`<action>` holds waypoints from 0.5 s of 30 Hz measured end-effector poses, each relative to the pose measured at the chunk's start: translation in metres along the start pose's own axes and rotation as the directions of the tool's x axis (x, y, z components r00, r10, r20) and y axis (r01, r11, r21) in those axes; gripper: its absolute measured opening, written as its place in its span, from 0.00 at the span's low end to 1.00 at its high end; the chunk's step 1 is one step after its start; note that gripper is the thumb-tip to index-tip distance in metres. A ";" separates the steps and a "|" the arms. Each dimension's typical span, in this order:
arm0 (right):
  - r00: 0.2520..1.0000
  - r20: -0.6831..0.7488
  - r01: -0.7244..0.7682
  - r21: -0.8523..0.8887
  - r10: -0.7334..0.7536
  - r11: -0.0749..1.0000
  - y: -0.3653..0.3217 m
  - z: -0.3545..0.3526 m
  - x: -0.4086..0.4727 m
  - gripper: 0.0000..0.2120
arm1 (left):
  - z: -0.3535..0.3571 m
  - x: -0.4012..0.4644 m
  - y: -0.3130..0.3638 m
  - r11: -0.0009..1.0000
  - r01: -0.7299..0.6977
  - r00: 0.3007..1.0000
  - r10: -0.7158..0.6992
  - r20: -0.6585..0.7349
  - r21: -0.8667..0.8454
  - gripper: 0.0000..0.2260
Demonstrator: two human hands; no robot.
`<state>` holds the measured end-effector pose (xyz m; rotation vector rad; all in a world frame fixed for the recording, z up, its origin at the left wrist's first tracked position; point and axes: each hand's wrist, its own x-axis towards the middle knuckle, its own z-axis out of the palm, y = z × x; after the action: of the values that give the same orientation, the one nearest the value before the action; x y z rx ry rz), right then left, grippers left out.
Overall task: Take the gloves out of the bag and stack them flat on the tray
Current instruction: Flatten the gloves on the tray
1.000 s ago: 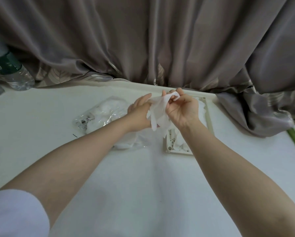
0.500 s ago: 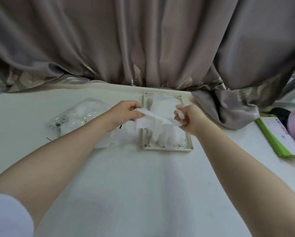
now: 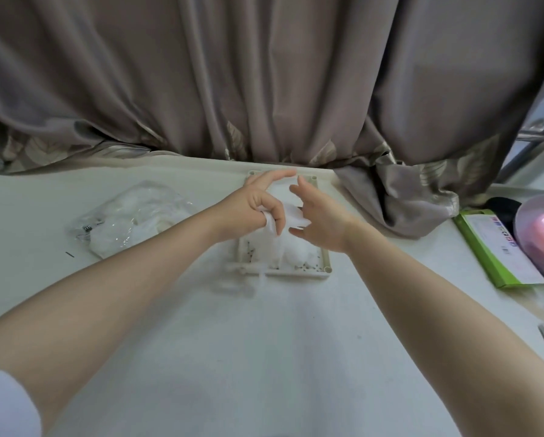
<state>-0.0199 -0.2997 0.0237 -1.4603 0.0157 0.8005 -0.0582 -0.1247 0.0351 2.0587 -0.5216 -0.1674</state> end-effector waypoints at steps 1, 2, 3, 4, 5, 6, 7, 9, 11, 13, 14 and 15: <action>0.999 0.034 0.019 0.005 -0.019 1.000 0.002 -0.001 0.002 0.29 | 0.000 0.000 0.001 1.000 -0.012 1.000 0.012 -0.011 0.013 0.25; 0.995 0.099 0.034 -0.017 -0.032 0.999 0.005 -0.003 0.004 0.31 | -0.002 -0.001 0.002 1.000 -0.010 1.000 0.010 -0.026 0.006 0.28; 0.982 0.184 0.049 -0.038 -0.041 0.998 0.009 -0.003 0.004 0.33 | -0.002 -0.001 0.003 1.000 0.000 0.999 0.000 -0.044 -0.017 0.30; 0.965 0.258 0.064 -0.052 -0.048 0.997 0.011 -0.005 0.004 0.34 | -0.004 -0.001 0.004 0.999 0.006 0.998 -0.009 -0.062 -0.043 0.31; 0.951 0.305 0.074 -0.060 -0.052 0.995 0.011 -0.007 0.003 0.32 | -0.004 -0.001 0.005 0.998 0.008 0.997 -0.012 -0.080 -0.058 0.31; 0.945 0.319 0.096 -0.065 -0.070 0.993 0.010 -0.008 0.002 0.26 | -0.006 -0.001 0.004 0.998 0.016 0.995 -0.022 -0.095 -0.062 0.31; 0.943 0.316 0.124 -0.055 -0.101 0.991 0.009 -0.009 0.001 0.18 | -0.007 0.000 0.003 0.997 0.032 0.994 -0.038 -0.102 -0.064 0.31; 0.951 0.264 0.171 -0.008 -0.163 0.985 0.006 -0.011 0.000 0.08 | -0.010 0.000 0.001 0.993 0.064 0.990 -0.075 -0.117 -0.098 0.30; 0.945 0.259 0.191 0.063 -0.201 0.980 0.003 -0.017 -0.001 0.11 | -0.009 0.003 -0.004 0.975 0.115 0.976 -0.147 -0.162 -0.189 0.21; 0.943 0.257 0.191 0.094 -0.209 0.977 0.001 -0.022 0.000 0.15 | -0.007 0.009 -0.011 0.889 0.225 0.939 -0.306 -0.154 -0.398 0.14; 0.946 0.243 0.196 0.094 -0.213 0.976 0.001 -0.024 0.001 0.16 | -0.003 0.013 -0.014 0.817 0.305 0.909 -0.403 -0.106 -0.490 0.12; 0.948 0.227 0.210 0.087 -0.225 0.974 0.000 -0.025 0.002 0.17 | 0.000 0.014 -0.016 0.770 0.394 0.874 -0.483 -0.054 -0.502 0.11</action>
<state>-0.0078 -0.3207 0.0188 -1.2753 -0.2946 0.7794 -0.0408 -0.1241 0.0230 1.6465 0.1308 -0.3480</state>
